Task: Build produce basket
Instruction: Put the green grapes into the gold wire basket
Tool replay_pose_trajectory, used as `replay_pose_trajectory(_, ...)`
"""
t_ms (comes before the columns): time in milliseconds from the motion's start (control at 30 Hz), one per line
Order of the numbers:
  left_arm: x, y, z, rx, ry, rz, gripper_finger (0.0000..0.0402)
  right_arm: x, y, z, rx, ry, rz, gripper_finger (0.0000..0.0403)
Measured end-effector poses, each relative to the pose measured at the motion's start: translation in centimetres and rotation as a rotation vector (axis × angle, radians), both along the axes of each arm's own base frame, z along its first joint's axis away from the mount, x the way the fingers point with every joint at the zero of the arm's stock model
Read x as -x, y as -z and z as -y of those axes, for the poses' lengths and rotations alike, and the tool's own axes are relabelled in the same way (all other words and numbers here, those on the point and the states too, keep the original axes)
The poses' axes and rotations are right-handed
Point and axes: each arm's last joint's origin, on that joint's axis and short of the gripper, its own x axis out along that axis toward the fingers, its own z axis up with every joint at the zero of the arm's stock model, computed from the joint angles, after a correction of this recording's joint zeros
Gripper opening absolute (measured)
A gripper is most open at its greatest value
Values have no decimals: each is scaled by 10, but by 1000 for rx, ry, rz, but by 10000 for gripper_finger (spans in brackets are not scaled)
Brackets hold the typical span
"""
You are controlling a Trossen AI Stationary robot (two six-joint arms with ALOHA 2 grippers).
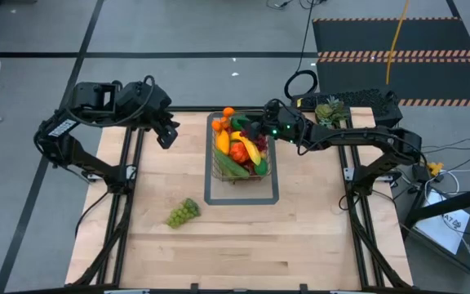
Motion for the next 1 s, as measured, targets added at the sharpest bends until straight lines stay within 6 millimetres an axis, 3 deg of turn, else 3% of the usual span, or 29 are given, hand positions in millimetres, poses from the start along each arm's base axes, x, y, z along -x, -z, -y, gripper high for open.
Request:
replay_pose_trajectory(233,-2,0,11,32,23,13,168,12,-25,-4,9,4,94,335)
replay_pose_trajectory(500,-4,3,23,45,61,10,168,33,-60,-11,51,3,222,342)
replay_pose_trajectory(767,-11,23,37,65,89,-81,168,57,-90,-29,77,-28,316,341)
replay_pose_trajectory(1000,-24,49,56,105,134,-149,168,76,-106,-47,83,-82,332,341)
